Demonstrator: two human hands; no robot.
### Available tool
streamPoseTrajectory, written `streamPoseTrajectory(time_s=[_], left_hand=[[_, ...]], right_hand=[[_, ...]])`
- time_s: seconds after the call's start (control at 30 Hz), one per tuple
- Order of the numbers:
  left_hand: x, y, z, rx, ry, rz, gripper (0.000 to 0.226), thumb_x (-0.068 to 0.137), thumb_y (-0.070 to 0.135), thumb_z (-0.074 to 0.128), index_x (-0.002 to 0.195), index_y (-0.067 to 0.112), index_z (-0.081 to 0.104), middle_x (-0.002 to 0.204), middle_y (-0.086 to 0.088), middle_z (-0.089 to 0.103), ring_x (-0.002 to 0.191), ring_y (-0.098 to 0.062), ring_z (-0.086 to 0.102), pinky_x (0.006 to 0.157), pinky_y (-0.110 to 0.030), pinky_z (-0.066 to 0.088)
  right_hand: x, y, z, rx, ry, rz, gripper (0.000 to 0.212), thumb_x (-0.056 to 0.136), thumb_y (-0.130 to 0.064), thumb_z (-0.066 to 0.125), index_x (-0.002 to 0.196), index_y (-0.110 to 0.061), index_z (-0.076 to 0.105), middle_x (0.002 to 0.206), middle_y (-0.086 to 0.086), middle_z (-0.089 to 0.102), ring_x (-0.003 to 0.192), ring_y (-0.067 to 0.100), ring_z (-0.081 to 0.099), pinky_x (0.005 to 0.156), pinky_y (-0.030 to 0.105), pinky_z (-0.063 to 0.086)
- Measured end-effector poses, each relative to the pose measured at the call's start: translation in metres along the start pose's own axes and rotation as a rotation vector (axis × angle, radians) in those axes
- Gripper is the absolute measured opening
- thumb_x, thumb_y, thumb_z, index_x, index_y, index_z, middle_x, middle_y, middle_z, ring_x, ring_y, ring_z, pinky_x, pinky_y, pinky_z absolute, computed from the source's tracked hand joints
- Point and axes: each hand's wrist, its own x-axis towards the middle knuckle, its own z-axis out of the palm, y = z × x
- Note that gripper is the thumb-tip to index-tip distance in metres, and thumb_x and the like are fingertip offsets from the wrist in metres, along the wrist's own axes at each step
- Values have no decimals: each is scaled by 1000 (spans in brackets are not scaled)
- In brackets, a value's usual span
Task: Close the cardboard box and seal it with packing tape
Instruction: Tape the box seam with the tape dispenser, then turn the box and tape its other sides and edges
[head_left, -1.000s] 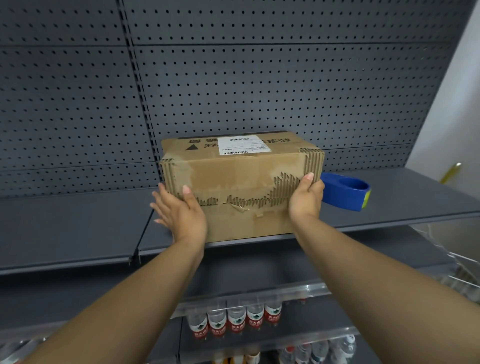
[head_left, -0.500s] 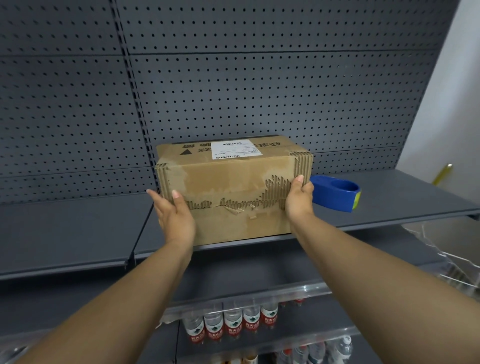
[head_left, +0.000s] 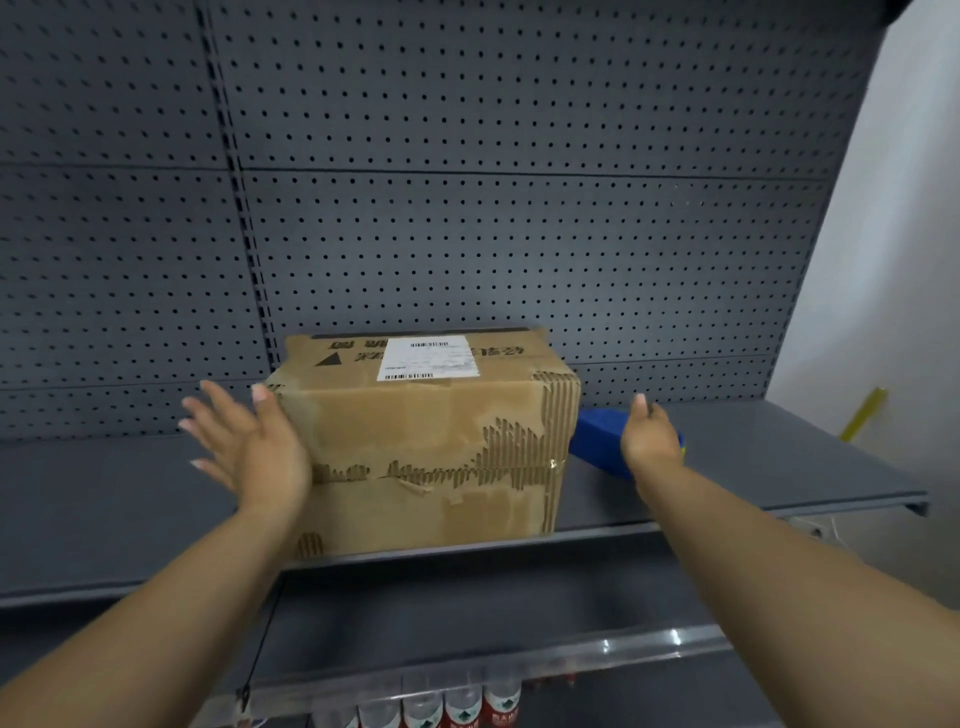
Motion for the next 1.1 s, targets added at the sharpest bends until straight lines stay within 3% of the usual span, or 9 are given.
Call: streamPoseTrajectory(time_s=[0.13,0.23,0.33,0.5,0.57,0.67,0.83,1.0,1.1], left_hand=[[-16,13,10,264,-68,441,61,97,49,12,149,21,-2,157,-1,-12,141,-14,-21,111,-37,-18],[-22,25,23,507,-144,683,67,90,56,2,148,24,9,157,3,1,140,-9,-15,109,-31,-24],[-27,34,34,662,-198,813,68,92,55,2,144,21,30,151,3,28,141,-12,14,113,-33,-14],[-32,39,42,839,-267,931,62,98,48,9,125,21,58,122,-2,64,115,-23,59,106,-40,19],[-33,41,41,844,-268,918,62,97,48,10,122,21,60,117,-1,66,110,-22,62,104,-40,27],[-33,45,40,844,-288,899,60,97,48,12,121,22,61,114,0,68,105,-20,63,99,-41,41],[-32,52,36,782,-284,912,56,96,47,18,114,23,65,108,3,70,99,-17,66,94,-41,45],[-31,77,24,551,-273,804,48,99,43,23,124,21,57,119,2,65,109,-17,58,97,-36,39],[-23,111,12,283,-312,663,45,99,39,26,130,17,52,131,-2,56,119,-17,50,92,-29,36]], right_hand=[[32,9,-3,-529,-103,-43,51,98,-33,38,139,-4,33,137,17,47,115,33,52,96,43,43],[52,19,3,-871,-135,-116,44,95,-30,42,133,-8,41,130,10,53,119,26,49,110,43,31],[62,28,8,-1016,-169,-133,37,95,-25,42,129,-11,46,115,6,61,112,22,53,116,43,15],[72,34,11,-1103,-168,-182,17,91,-20,48,104,-15,57,84,0,58,105,19,57,111,34,26],[70,32,9,-1049,-158,-192,14,92,-18,49,79,-14,53,72,-1,52,102,19,59,92,28,41],[64,25,7,-900,-130,-212,24,95,-26,49,75,-12,50,97,6,66,96,22,62,69,27,41],[46,-22,-2,-317,-26,-279,40,95,-28,49,124,-1,52,118,20,61,107,35,57,82,36,43],[0,-93,-20,223,5,-516,17,93,-27,51,98,-12,57,92,7,64,82,26,59,64,33,46],[-47,-127,-26,473,-88,-588,23,92,-27,54,108,-11,59,103,1,67,94,17,64,81,34,52]])
